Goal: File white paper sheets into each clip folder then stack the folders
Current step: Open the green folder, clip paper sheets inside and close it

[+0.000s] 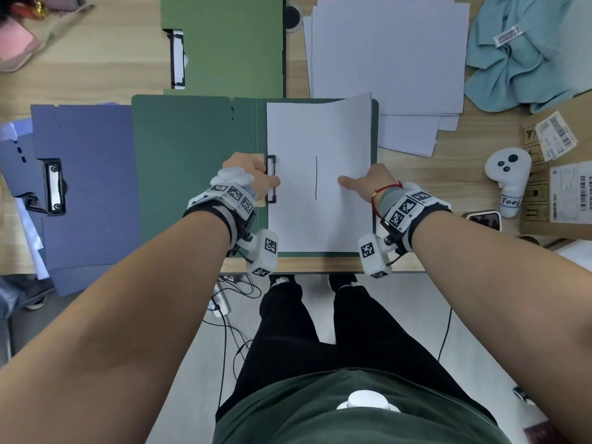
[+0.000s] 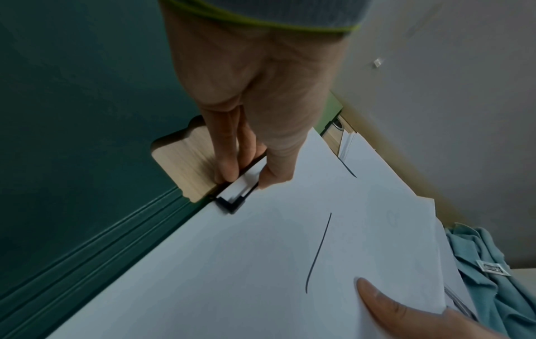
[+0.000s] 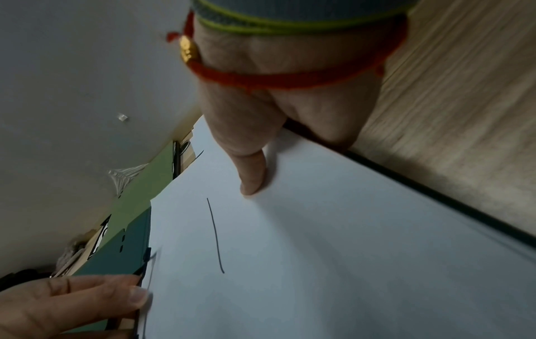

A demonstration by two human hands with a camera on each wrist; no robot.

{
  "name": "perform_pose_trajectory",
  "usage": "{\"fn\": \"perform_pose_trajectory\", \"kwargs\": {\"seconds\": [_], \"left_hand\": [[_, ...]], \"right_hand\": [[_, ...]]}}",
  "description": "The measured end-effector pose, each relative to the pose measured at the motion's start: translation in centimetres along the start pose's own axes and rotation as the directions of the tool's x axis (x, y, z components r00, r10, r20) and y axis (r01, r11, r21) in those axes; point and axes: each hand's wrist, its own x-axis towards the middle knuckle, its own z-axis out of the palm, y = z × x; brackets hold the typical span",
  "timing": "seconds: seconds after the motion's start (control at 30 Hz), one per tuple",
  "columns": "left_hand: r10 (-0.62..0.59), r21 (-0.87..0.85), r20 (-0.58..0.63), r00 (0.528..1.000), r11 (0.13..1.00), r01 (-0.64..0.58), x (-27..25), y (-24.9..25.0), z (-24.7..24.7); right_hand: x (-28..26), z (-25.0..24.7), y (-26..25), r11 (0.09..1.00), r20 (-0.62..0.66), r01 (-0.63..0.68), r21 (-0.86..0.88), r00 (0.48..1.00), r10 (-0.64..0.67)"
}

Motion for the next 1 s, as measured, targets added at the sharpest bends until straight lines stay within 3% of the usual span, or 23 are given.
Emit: {"fn": "perform_pose_trajectory", "kwargs": {"seconds": [0.63,0.9,1.0], "left_hand": [[-0.014,0.236,-0.039,0.999,0.972,0.023,0.8,1.3,1.0],[-0.014,0.241,-0.024,1.000,0.970,0.019,0.5,1.5,0.6],[-0.014,0.255,-0.010,1.000,0.967,0.016,0.3,1.5,0.3]], "right_hand": [[1.0,-0.2,0.5,0.999,-0.038,0.053,-0.014,0.998,-0.053],[1.7,-1.9,3.1,0.994,-0.043,-0.039,0.099,0.998,0.043],[1.5,-2.9,3.3,0.999,-0.072,-0.037,-0.022,0.997,0.035]]}}
